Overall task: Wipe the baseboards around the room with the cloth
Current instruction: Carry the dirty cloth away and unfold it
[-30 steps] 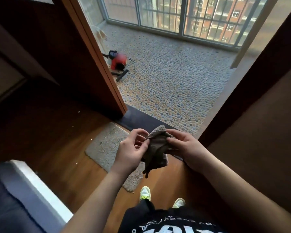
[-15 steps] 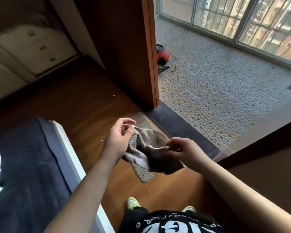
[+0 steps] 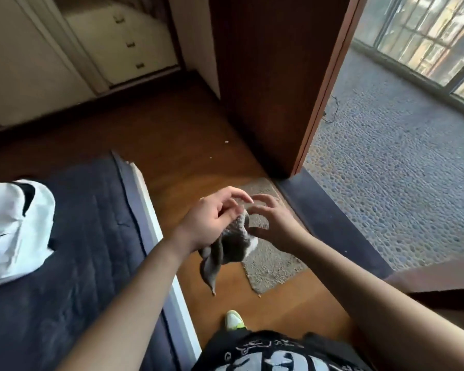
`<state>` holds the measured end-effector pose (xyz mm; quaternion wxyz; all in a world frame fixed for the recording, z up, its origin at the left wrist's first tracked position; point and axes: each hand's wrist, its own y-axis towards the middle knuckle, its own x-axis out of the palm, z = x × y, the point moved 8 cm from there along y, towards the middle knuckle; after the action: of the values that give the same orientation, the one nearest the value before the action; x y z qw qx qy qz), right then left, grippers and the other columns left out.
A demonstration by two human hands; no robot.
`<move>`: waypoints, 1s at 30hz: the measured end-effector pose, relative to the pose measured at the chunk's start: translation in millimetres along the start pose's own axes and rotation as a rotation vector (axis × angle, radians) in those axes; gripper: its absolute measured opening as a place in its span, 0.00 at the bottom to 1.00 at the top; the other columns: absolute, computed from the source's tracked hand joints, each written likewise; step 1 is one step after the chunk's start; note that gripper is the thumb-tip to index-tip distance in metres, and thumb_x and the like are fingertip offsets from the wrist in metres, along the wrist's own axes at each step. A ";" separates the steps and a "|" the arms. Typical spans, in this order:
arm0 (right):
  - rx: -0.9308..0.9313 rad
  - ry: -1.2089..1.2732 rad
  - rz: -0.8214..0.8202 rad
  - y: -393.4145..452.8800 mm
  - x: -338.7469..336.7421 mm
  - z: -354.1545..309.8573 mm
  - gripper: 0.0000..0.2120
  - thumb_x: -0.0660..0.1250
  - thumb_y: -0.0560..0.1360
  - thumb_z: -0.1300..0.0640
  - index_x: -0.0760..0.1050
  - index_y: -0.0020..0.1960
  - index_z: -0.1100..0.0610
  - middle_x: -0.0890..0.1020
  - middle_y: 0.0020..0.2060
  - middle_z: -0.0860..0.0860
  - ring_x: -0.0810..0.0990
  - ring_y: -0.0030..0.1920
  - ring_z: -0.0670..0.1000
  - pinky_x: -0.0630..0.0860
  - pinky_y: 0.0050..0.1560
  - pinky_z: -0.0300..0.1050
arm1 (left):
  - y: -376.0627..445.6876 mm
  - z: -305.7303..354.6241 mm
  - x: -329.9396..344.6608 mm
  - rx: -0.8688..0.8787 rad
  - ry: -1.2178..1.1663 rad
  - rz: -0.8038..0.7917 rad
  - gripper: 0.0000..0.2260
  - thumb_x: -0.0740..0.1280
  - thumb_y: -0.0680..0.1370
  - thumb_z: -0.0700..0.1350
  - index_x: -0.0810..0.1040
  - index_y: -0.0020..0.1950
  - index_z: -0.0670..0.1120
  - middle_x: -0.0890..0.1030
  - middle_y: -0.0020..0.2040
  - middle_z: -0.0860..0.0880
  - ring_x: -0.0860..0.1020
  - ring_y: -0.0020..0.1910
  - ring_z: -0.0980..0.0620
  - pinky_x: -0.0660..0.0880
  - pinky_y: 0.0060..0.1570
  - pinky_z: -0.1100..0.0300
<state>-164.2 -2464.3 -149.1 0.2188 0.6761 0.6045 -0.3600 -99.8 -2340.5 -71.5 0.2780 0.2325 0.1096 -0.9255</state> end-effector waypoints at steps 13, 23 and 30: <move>-0.208 -0.113 -0.035 89.0 -5.5 -34.0 0.07 0.68 0.77 0.62 0.79 0.54 0.57 0.81 0.45 0.49 0.80 0.45 0.51 0.72 0.44 0.38 | -24.4 -133.7 -126.2 -0.288 0.384 0.109 0.13 0.75 0.73 0.51 0.75 0.52 0.63 0.78 0.43 0.62 0.79 0.43 0.58 0.79 0.44 0.60; -0.236 -0.422 -0.099 168.7 -30.1 25.4 0.10 0.62 0.82 0.56 0.77 0.61 0.54 0.84 0.50 0.51 0.82 0.47 0.55 0.79 0.44 0.53 | 37.7 -186.2 -152.2 -0.479 0.321 0.220 0.10 0.65 0.76 0.63 0.77 0.42 0.59 0.81 0.36 0.61 0.80 0.40 0.57 0.76 0.37 0.59; -0.079 -0.306 -0.123 244.2 -61.6 80.9 0.10 0.64 0.81 0.54 0.81 0.57 0.56 0.82 0.48 0.52 0.82 0.46 0.55 0.77 0.44 0.48 | 95.5 -172.6 -186.8 -0.477 -0.056 0.435 0.17 0.72 0.65 0.66 0.82 0.41 0.54 0.78 0.29 0.55 0.75 0.29 0.58 0.72 0.34 0.62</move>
<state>55.3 -2606.4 -189.0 0.3120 0.5659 0.6181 -0.4475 155.7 -2275.0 -136.6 0.5188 0.1532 0.2634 -0.7988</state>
